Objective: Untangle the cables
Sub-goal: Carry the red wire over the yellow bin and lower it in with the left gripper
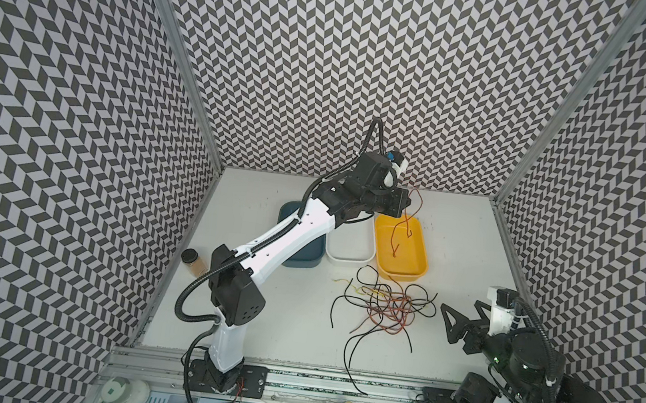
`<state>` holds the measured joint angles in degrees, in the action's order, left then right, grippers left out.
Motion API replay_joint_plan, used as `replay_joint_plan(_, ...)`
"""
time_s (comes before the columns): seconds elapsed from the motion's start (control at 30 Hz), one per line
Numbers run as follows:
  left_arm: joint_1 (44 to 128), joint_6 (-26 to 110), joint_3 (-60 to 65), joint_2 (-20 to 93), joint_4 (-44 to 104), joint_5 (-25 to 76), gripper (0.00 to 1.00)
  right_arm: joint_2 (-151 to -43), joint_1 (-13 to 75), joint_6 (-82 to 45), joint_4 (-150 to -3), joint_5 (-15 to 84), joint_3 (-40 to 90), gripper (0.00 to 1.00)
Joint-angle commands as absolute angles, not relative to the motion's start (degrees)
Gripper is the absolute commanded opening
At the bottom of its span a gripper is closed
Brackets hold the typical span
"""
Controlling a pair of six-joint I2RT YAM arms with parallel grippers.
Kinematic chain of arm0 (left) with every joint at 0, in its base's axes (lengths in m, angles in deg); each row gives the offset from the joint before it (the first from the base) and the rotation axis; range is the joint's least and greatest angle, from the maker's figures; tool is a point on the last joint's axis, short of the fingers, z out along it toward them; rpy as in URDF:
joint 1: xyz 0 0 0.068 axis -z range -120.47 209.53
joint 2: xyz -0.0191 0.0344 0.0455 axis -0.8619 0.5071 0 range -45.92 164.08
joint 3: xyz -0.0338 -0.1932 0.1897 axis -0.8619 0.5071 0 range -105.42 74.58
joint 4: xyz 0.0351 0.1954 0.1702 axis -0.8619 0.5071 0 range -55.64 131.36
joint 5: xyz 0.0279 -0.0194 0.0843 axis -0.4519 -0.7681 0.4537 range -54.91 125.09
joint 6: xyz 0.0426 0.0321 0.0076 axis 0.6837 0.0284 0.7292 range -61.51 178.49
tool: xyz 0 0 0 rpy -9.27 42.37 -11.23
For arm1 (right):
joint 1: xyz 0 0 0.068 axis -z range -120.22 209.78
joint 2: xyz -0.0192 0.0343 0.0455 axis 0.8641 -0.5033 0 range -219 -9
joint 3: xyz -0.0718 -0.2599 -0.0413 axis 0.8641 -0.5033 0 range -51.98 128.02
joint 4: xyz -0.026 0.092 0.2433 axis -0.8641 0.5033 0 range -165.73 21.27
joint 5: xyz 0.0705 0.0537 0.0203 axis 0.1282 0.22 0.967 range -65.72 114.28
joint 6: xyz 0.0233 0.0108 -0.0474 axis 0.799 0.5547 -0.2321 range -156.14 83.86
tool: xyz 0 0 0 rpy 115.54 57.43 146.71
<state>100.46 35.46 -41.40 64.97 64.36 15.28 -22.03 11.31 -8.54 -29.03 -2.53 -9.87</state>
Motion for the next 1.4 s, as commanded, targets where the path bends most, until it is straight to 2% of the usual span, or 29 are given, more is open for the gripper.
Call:
replay_joint_plan(0.0, 99.9, 34.8, -41.9, 68.2, 61.8, 17.3, 0.00, -20.6, 11.4, -9.3, -31.3, -1.5, -10.5, 0.99)
replay_joint_plan(0.13, 99.0, 33.6, -44.2, 74.8, 63.6, 20.0, 0.00, -20.2, 11.4, -9.5, -32.0, -0.9, -10.9, 0.99)
replay_joint_plan(0.37, 98.9, 33.6, -57.3, 89.9, 73.4, 21.5, 0.00, -20.1, 11.4, -9.8, -33.3, 0.1, -11.7, 0.99)
replay_joint_plan(0.73, 97.8, 31.4, -67.7, 102.9, 75.7, 22.5, 0.00, -19.7, 11.5, -10.5, -34.3, 1.1, -12.1, 0.99)
replay_joint_plan(0.97, 96.6, 30.9, -71.8, 107.1, 74.7, 23.2, 0.00, -19.6, 11.7, -10.8, -34.9, 1.6, -12.4, 0.99)
replay_joint_plan(1.37, 95.7, 32.8, -73.9, 108.2, 71.4, 25.5, 0.00, -20.4, 13.4, -11.2, -35.8, 3.6, -12.6, 0.99)
